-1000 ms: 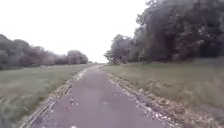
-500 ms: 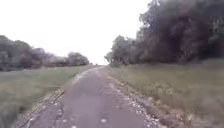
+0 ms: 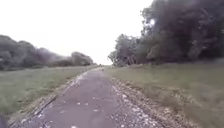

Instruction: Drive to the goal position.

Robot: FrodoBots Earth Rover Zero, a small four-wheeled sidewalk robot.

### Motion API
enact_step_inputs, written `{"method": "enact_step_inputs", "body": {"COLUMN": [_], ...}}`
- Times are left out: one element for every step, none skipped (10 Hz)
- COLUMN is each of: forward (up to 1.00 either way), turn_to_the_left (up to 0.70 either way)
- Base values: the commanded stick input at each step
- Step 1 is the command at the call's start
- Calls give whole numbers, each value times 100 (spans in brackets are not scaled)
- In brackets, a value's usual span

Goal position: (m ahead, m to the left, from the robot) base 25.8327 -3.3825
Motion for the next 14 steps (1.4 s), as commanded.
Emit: {"method": "enact_step_inputs", "body": {"forward": [100,100,100,100,100,100,100,100,100,100,100,100,100,100], "turn_to_the_left": [27,27,27,27,27,23,5,0,0,0,27,26,9,0]}}
